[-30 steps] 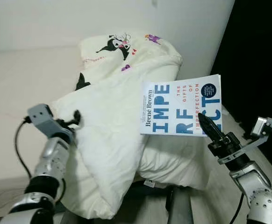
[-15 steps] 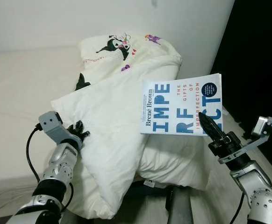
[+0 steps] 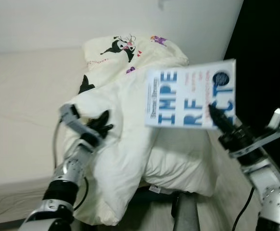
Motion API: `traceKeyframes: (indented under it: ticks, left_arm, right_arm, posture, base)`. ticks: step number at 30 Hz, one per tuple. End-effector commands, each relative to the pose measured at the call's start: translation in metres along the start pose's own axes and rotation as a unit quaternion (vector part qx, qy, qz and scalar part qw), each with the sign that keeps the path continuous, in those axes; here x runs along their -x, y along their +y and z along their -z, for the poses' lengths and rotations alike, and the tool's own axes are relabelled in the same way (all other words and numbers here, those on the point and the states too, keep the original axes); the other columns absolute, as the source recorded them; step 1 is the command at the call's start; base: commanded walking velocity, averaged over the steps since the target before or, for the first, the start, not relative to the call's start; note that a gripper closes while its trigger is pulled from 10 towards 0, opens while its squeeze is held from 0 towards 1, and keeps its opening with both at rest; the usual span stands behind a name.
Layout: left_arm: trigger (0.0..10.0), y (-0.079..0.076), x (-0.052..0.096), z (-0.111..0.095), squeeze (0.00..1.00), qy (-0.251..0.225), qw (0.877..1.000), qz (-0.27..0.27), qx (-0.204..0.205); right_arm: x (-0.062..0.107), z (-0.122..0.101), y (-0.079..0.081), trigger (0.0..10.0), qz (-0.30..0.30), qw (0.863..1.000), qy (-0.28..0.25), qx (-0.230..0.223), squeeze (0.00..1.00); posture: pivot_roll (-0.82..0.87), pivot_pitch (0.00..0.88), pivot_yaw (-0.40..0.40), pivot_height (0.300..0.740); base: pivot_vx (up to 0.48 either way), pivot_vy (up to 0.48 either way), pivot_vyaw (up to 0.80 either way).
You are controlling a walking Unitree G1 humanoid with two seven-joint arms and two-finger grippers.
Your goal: Clean up the room
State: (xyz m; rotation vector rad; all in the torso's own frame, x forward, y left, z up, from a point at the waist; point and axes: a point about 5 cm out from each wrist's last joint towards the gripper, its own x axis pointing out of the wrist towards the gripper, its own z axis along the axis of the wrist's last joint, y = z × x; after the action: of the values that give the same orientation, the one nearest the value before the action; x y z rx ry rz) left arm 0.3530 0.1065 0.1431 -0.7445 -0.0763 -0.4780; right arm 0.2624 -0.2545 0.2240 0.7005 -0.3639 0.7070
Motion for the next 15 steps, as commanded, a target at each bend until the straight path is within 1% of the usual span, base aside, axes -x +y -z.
traceKeyframes:
  ticks: [1,2,3,4,5,6,7,8,9,10,11,12,13,14,15]
  left_arm:
    - [0.0,-0.004,0.003,0.005,0.0,0.012,0.999,0.029,0.009]
    - [0.0,-0.024,0.005,0.009,0.0,0.038,0.991,0.124,0.016]
    - [0.0,-0.024,0.005,0.009,0.0,0.038,0.991,0.124,0.016]
    - [0.0,-0.042,0.009,0.014,0.0,0.07,0.975,0.209,0.022]
    - [0.0,-0.055,0.014,0.021,0.0,0.098,0.959,0.266,0.028]
    - [0.0,-0.055,0.014,0.021,0.0,0.098,0.959,0.266,0.028]
    - [0.0,-0.064,0.019,0.028,0.0,0.126,0.942,0.308,0.032]
    - [0.0,-0.064,0.019,0.028,0.0,0.126,0.942,0.308,0.032]
    - [0.0,-0.071,0.024,0.039,0.0,0.153,0.929,0.335,0.033]
    - [0.0,-0.079,0.03,0.048,0.0,0.179,0.913,0.364,0.04]
    - [0.0,-0.079,0.03,0.048,0.0,0.179,0.913,0.364,0.04]
    - [0.0,-0.089,0.035,0.057,0.0,0.2,0.897,0.39,0.052]
    - [0.0,-0.089,0.035,0.057,0.0,0.2,0.897,0.39,0.052]
    - [0.0,-0.095,0.039,0.062,0.0,0.214,0.886,0.407,0.062]
    - [0.0,-0.102,0.041,0.071,0.0,0.226,0.878,0.417,0.064]
  right_arm:
    - [-0.001,-0.009,0.006,0.0,-0.014,1.0,-0.017,0.009,0.0]
    - [-0.008,-0.017,0.011,0.0,-0.03,0.999,-0.024,0.02,0.0]
    - [-0.008,-0.017,0.011,0.0,-0.03,0.999,-0.024,0.02,0.0]
    - [-0.015,-0.025,0.017,0.0,-0.047,0.998,-0.033,0.03,0.0]
    - [-0.019,-0.031,0.021,0.0,-0.062,0.997,-0.041,0.037,0.0]
    - [-0.019,-0.031,0.021,0.0,-0.062,0.997,-0.041,0.037,0.0]
    - [-0.024,-0.039,0.026,0.0,-0.076,0.995,-0.051,0.044,0.0]
    - [-0.024,-0.039,0.026,0.0,-0.076,0.995,-0.051,0.044,0.0]
    - [-0.028,-0.045,0.03,0.0,-0.089,0.993,-0.062,0.049,0.0]
    - [-0.032,-0.05,0.034,0.0,-0.097,0.992,-0.067,0.054,0.0]
    - [-0.032,-0.05,0.034,0.0,-0.097,0.992,-0.067,0.054,0.0]
    - [-0.035,-0.053,0.036,0.0,-0.103,0.991,-0.07,0.058,0.0]
    - [-0.035,-0.053,0.036,0.0,-0.103,0.991,-0.07,0.058,0.0]
    - [-0.037,-0.054,0.038,0.0,-0.105,0.99,-0.071,0.06,0.0]
    - [-0.038,-0.055,0.038,0.0,-0.106,0.99,-0.07,0.062,0.0]
  posture:
    - [-0.06,0.096,0.02,0.417]
    - [-0.06,0.091,0.017,0.417]
    - [-0.06,0.091,0.017,0.417]
    - [-0.06,0.086,0.014,0.417]
    - [-0.06,0.084,0.013,0.417]
    - [-0.06,0.084,0.013,0.417]
    - [-0.06,0.084,0.013,0.417]
    - [-0.06,0.084,0.013,0.417]
    - [-0.06,0.08,0.014,0.417]
    - [-0.07,0.078,0.014,0.417]
    - [-0.07,0.078,0.014,0.417]
    - [-0.07,0.074,0.012,0.417]
    - [-0.07,0.074,0.012,0.417]
    - [-0.07,0.074,0.012,0.417]
    - [-0.07,0.073,0.009,0.417]
  base:
    - [0.0,0.0,0.0]
    - [0.0,0.0,0.0]
    - [0.0,0.0,0.0]
    - [0.0,0.0,0.0]
    - [0.0,0.0,0.0]
    - [0.0,0.0,0.0]
    - [0.0,0.0,0.0]
    - [0.0,0.0,0.0]
    - [0.0,0.0,0.0]
    - [0.0,0.0,0.0]
    - [0.0,0.0,0.0]
    - [0.0,0.0,0.0]
    - [0.0,0.0,0.0]
    - [0.0,0.0,0.0]
    - [0.0,0.0,0.0]
